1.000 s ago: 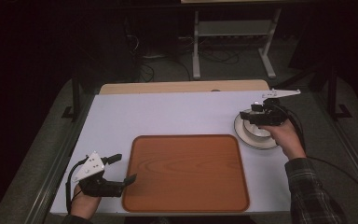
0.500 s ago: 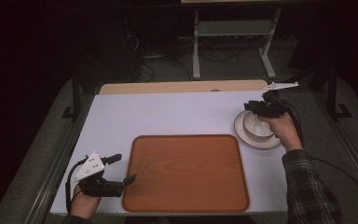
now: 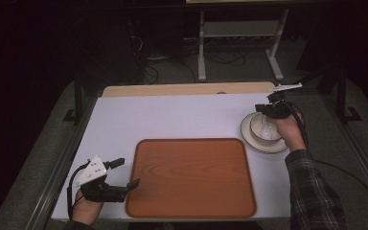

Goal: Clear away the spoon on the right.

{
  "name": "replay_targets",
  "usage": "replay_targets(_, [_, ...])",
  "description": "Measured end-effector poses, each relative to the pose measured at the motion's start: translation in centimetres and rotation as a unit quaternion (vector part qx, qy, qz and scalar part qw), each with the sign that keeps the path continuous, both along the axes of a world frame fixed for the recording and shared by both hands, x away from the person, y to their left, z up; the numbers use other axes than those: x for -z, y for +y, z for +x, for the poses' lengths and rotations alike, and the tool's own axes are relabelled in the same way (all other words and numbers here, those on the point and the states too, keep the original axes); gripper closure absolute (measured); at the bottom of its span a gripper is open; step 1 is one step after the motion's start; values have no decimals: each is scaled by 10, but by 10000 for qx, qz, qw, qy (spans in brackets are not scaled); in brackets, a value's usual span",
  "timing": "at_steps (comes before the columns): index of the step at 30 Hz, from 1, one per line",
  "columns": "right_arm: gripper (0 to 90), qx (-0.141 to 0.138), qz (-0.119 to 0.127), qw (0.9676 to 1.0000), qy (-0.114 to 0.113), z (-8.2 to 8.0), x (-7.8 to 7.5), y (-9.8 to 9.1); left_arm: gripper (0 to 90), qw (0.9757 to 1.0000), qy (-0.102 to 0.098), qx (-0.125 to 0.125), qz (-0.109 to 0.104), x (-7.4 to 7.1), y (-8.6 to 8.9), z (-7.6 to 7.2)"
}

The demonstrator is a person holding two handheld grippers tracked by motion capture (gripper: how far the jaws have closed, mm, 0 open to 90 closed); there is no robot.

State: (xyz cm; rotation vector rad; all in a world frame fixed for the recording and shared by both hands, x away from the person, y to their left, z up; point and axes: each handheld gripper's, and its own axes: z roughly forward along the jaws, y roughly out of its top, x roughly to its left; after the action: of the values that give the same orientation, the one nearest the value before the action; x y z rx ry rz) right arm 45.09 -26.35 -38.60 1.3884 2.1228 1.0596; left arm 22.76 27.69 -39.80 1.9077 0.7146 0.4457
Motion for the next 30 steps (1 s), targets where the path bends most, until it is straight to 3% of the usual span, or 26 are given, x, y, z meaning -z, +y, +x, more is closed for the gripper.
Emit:
replay_targets(7, [894, 152, -39, 9998, 105, 2, 3, -5, 128, 10000, 10, -21, 2, 0, 0, 0])
replay_targets(30, [894, 536, -76, 9984, 136, -4, 1, -29, 128, 10000, 6, -24, 13, 0, 0, -1])
